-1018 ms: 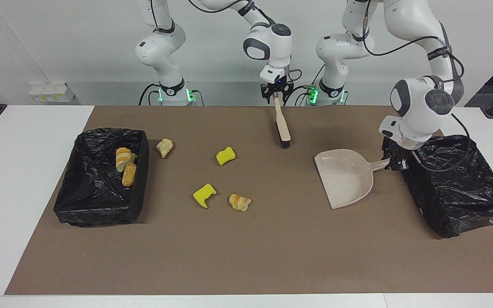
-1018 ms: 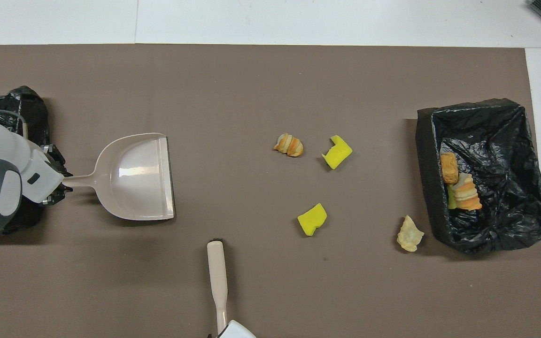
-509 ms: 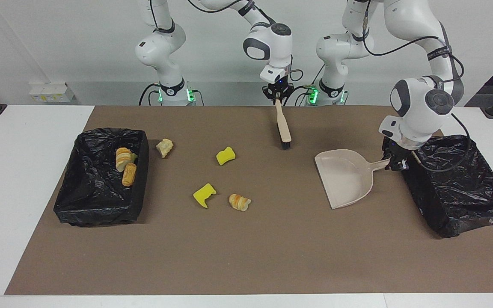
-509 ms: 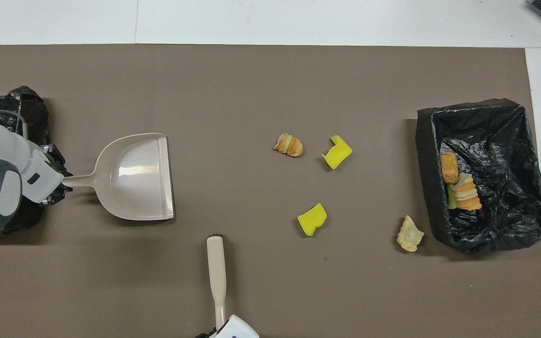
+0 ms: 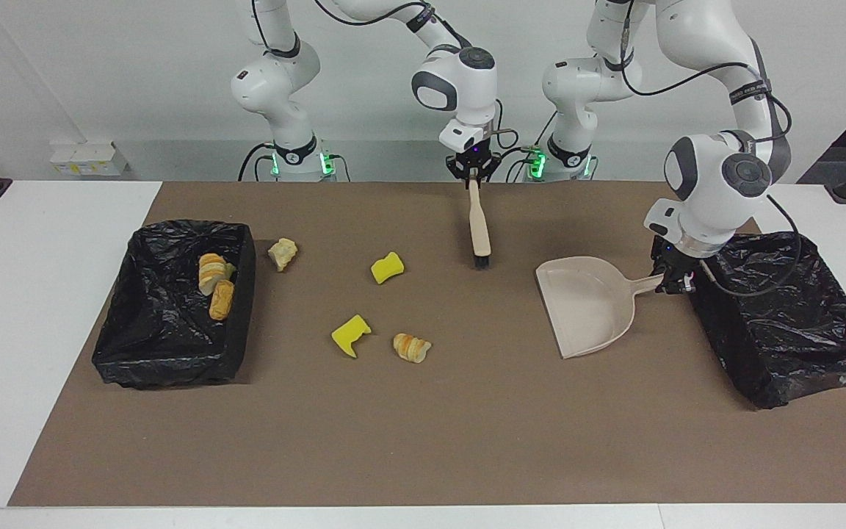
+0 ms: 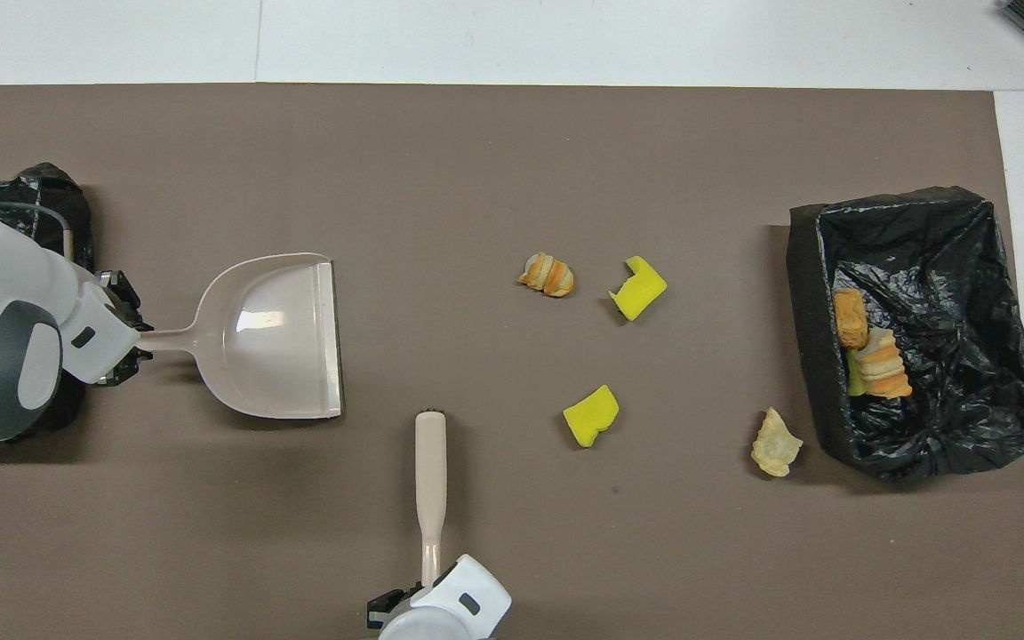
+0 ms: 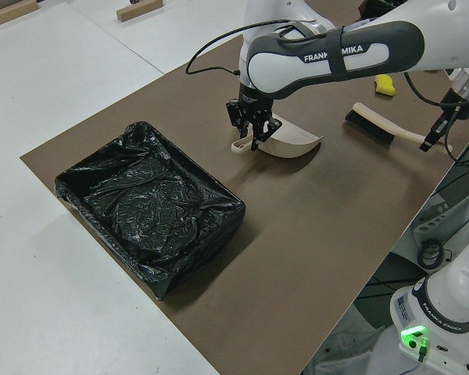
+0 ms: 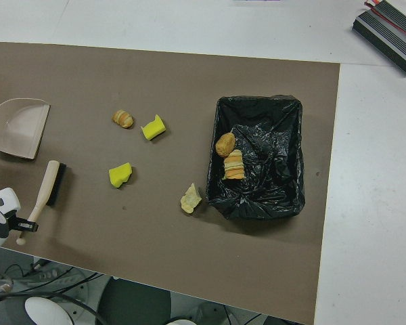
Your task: Sweep and dump trash in bin
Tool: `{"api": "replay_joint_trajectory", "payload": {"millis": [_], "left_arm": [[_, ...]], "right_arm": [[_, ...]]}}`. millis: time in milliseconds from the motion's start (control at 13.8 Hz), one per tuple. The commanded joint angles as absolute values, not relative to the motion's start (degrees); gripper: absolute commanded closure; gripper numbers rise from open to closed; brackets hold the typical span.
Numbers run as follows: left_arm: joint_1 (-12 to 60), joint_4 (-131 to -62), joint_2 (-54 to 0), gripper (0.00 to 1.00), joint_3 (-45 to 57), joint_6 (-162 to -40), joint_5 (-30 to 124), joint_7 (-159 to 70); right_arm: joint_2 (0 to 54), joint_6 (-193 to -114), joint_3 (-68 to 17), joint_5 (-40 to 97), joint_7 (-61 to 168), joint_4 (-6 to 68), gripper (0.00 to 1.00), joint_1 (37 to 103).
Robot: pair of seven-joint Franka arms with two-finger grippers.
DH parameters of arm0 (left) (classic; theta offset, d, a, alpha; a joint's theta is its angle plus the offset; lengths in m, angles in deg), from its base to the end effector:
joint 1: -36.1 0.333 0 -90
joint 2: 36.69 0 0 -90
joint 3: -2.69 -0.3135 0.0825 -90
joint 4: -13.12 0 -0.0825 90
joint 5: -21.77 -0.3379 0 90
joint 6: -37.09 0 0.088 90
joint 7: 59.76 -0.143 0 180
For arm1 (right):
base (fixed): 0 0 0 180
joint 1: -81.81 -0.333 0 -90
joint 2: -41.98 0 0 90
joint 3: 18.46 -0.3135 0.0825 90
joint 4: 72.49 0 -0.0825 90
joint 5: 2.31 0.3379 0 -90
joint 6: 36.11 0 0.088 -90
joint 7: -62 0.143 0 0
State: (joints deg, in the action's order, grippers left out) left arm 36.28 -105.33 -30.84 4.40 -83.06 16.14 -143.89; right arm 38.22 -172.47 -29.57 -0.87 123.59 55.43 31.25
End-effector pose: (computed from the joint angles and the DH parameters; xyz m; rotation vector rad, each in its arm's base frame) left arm 0.5173 -0.0058 0.3655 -2.2351 2.1835 0.1675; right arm 0.2413 0.4487 0.3426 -3.0540 0.0260 -0.0188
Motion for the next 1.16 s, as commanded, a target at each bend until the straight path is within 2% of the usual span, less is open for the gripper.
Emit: {"api": "replay_joint_trajectory", "payload": {"millis": [0,145,436,655,945,1091], "left_arm": [[34.0,-106.2,-31.9,1.00,3.9,-83.2,15.2,-142.1],[33.7,-106.6,-32.1,1.00,3.9,-83.2,15.2,-141.9],[33.2,-106.6,-32.1,1.00,3.9,-83.1,15.2,-140.5],[32.7,-106.6,-32.2,1.00,4.0,-82.5,15.2,-138.3],[27.3,-106.7,-32.5,1.00,4.1,-82.8,15.2,-130.3],[23.8,-107.2,-32.8,1.00,4.0,-82.5,15.2,-126.6]], "right_arm": [[41.2,-172.8,-29.8,-1.1,124.4,54.3,1.00,34.4],[45.7,-169.8,-29.9,-1.1,124.5,54.7,1.00,37.4],[53.5,-158.3,-29.9,-1.1,122.8,56.9,1.00,46.1],[55.9,-150.3,-29.9,-1.3,118.8,58.0,1.00,52.1],[59.8,-141.9,-29.9,-3.2,111.3,61.6,1.00,61.3],[64.8,-141.6,-29.9,-6.3,105.4,67.1,1.00,65.5]]}}
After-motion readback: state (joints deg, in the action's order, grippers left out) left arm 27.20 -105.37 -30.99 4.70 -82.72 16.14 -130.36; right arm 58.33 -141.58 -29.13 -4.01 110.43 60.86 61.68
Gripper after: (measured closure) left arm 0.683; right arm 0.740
